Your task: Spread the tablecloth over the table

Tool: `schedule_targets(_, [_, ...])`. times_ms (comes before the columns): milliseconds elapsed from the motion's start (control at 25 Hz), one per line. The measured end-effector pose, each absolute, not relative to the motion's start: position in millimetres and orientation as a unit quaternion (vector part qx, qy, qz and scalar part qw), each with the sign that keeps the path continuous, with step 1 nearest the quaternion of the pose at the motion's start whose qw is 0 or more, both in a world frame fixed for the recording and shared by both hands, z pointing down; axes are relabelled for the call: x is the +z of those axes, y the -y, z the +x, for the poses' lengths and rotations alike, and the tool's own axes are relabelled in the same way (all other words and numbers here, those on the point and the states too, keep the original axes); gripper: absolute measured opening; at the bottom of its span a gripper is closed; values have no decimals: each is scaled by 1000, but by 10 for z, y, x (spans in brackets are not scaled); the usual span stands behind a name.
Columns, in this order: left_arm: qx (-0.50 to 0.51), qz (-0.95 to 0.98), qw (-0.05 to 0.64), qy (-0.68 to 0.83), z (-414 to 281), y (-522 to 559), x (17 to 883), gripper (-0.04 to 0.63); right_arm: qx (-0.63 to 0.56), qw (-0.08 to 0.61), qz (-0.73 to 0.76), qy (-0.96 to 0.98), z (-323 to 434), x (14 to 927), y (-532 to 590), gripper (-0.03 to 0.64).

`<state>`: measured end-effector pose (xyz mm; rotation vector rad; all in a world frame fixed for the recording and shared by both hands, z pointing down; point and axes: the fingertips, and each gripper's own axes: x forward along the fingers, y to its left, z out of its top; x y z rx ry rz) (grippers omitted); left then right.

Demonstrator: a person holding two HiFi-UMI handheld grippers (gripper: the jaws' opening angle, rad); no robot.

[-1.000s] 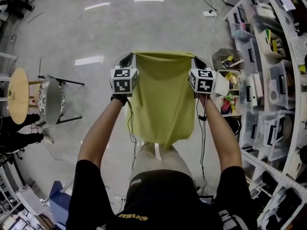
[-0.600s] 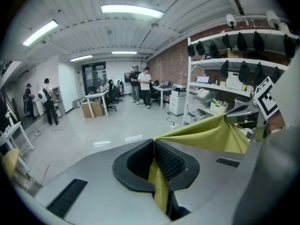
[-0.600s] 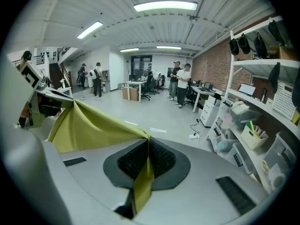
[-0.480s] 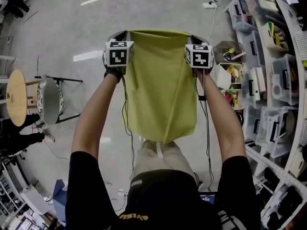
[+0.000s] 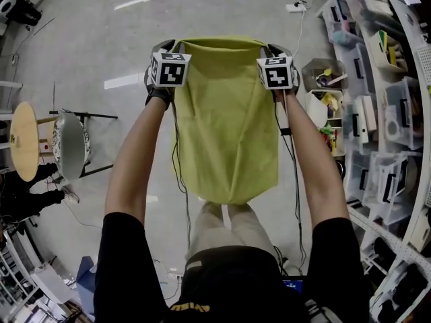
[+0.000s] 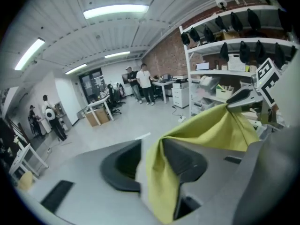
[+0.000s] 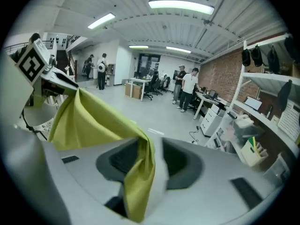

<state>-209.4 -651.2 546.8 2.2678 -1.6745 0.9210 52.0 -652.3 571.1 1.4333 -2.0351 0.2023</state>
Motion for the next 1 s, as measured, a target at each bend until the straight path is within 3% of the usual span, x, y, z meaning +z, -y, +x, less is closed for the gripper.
schedule_targets(40, [311, 757, 89, 567, -2132, 6500, 5543, 262, 79, 306, 539, 780, 480, 5757, 6518, 249])
schedule_targets(80, [317, 755, 91, 567, -2167, 6480, 5616, 356, 80, 300, 529, 790, 431, 5796, 6506, 422])
schedule_targets(280, [336, 756, 112, 550, -2186, 6236, 5936, 351, 67, 339, 485, 803, 334, 5985, 6332, 403])
schedule_targets(440, [343, 757, 145, 537, -2186, 5753, 6314, 342, 120, 337, 476, 803, 445, 6289, 5938, 383])
schedule_targets(600, [375, 745, 196, 515, -2423, 4953, 6936, 325, 184, 354, 469, 788, 771, 6799, 5233, 339])
schedule_targets(720, [394, 723, 239, 515, -2743, 4269, 7398, 271, 241, 376, 471, 760, 1141, 7276, 4528, 309])
schedule_targets(1000, [387, 710, 319, 495, -2934, 3201, 8012, 252, 346, 402, 471, 705, 1672, 8067, 3237, 255])
